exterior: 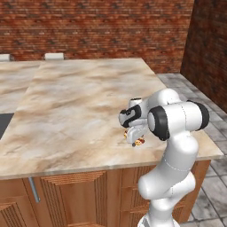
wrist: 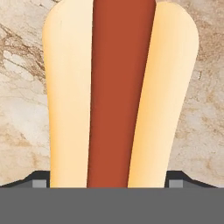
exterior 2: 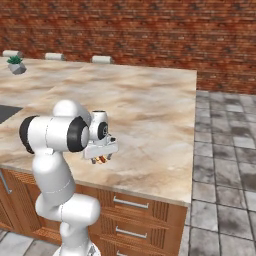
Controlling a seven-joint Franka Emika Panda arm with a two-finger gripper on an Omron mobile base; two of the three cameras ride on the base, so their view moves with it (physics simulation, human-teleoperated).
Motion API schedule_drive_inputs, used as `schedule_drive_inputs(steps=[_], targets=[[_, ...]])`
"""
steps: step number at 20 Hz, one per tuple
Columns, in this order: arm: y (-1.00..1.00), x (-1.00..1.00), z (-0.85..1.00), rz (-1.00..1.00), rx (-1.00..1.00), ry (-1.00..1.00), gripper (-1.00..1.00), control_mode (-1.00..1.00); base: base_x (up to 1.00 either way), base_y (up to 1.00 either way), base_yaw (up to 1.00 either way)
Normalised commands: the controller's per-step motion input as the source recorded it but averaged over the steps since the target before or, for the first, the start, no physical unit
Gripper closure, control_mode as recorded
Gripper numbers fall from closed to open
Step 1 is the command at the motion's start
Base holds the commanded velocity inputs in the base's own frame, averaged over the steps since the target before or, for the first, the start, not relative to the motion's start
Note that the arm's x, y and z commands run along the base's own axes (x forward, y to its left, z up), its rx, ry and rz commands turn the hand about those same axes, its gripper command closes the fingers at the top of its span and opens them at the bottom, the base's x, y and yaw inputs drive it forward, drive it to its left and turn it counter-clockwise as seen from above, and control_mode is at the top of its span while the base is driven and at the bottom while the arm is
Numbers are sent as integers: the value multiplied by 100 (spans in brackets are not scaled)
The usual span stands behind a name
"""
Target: Store the hot dog in the freezer for long-term storage. Close the freezer door after placing the cooked food.
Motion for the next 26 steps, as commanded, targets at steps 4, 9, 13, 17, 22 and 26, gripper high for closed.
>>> schedule_drive_inputs(steps=[4, 9, 13, 17, 22, 26], targets=[[0, 0, -8, 0, 0, 0, 100, -100, 0, 0, 0], [0, 0, 0, 0, 0, 0, 100, -100, 0, 0, 0], [0, 0, 0, -3, 0, 1, 100, -100, 0, 0, 0], [13, -44, 38, -28, 0, -9, 100, -100, 0, 0, 0], [1, -48, 100, -51, 0, -3, 100, -100, 0, 0, 0], [-9, -30, 98, -41, 0, 9, 100, -100, 0, 0, 0]])
